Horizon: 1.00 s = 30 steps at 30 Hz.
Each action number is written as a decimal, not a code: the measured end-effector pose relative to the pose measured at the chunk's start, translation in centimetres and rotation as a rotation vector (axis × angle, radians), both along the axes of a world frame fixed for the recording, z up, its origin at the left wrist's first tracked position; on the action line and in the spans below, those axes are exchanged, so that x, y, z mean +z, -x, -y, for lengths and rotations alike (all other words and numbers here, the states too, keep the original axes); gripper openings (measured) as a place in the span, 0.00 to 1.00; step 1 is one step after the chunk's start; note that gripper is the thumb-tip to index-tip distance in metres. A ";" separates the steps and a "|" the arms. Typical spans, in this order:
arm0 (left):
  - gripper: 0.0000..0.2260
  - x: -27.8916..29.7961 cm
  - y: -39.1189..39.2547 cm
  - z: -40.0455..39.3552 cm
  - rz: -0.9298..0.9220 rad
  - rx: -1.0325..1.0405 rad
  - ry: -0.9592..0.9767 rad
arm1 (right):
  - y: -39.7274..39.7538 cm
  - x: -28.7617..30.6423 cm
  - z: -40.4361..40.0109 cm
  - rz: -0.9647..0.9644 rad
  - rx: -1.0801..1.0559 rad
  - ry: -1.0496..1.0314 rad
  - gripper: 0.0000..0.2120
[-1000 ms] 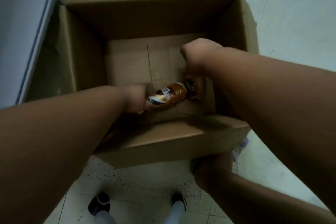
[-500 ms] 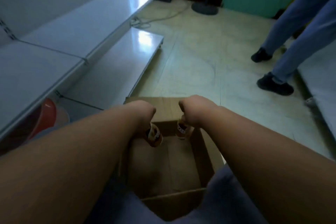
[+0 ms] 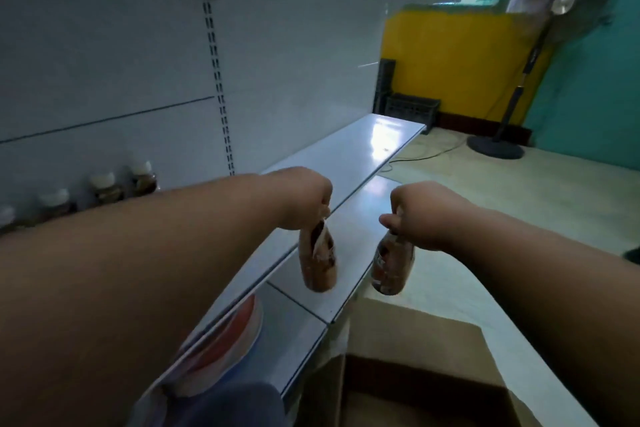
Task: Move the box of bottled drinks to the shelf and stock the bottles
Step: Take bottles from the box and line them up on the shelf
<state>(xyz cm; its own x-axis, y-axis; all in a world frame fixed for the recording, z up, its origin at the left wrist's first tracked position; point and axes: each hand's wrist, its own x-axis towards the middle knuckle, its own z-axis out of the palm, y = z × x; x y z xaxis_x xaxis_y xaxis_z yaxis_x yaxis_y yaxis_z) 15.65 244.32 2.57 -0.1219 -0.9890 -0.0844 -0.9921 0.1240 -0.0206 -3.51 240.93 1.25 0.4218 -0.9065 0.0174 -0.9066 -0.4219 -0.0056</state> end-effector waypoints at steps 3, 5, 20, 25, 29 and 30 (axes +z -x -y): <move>0.11 0.9 -5.4 0.5 -0.031 0.063 0.019 | -5.3 0.6 2.4 0.090 0.026 0.023 0.11; 0.13 1.1 -8.9 1.3 -0.031 0.097 0.056 | -9.1 0.7 4.2 0.154 0.045 0.026 0.10; 0.14 -1.5 -26.6 5.2 0.007 0.241 0.133 | -31.7 -3.9 10.0 0.489 0.235 -0.029 0.12; 0.15 -2.0 -27.9 6.4 0.014 0.263 0.135 | -34.9 -4.9 11.5 0.507 0.281 -0.028 0.15; 0.13 -2.9 -28.6 7.2 0.045 0.287 0.124 | -36.4 -5.0 13.0 0.552 0.263 -0.031 0.14; 0.13 -3.2 -28.8 7.3 0.049 0.298 0.126 | -36.7 -4.9 13.3 0.548 0.261 -0.029 0.13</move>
